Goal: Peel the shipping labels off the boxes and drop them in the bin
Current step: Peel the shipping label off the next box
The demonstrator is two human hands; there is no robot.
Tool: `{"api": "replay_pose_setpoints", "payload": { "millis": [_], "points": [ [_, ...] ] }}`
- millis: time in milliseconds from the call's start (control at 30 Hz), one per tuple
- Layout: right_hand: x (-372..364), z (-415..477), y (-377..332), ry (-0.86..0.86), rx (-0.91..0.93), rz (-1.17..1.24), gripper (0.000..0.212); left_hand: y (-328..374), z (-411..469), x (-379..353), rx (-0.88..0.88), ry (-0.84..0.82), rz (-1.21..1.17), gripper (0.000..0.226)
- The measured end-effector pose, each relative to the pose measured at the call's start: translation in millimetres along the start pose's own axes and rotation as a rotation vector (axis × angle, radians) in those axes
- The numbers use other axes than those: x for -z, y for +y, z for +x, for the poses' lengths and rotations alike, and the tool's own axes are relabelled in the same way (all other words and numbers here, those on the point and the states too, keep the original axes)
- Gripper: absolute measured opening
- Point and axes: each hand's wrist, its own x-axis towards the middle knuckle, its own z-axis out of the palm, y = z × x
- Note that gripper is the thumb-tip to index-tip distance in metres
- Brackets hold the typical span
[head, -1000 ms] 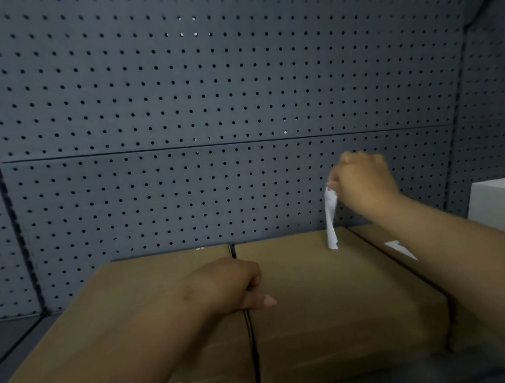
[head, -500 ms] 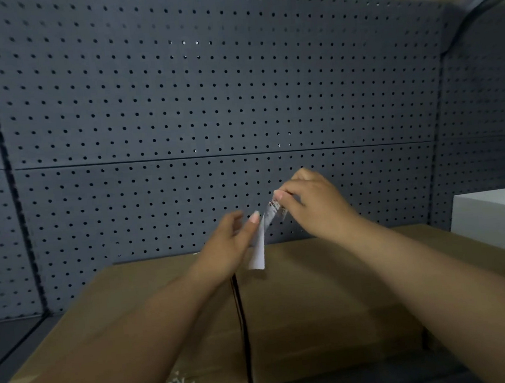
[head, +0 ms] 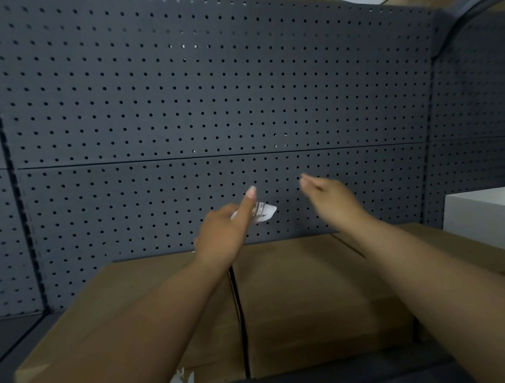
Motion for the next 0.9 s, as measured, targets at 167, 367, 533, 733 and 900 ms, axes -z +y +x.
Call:
{"api": "replay_pose_setpoints", "payload": {
  "millis": [167,367,533,733,900],
  "points": [
    [-9,-10,23,-0.249,-0.074,-0.272,0.03,-12,8,12,-0.031,0.15,0.493,0.053],
    [-52,-35,15,-0.447,0.011,-0.407,0.02,-8,2,10,-0.258,0.102,0.814,0.028],
    [-42,-37,22,-0.568,0.071,-0.368,0.007,-14,0,11,-0.276,-0.071,0.838,0.042],
    [-64,-24,22,-0.44,-0.012,-0.394,0.023,-19,-1,5,-0.263,-0.16,0.898,0.032],
    [-63,-22,19,-0.588,0.078,-0.373,0.014,-24,3,7,-0.38,-0.165,1.025,0.035]
  ]
}}
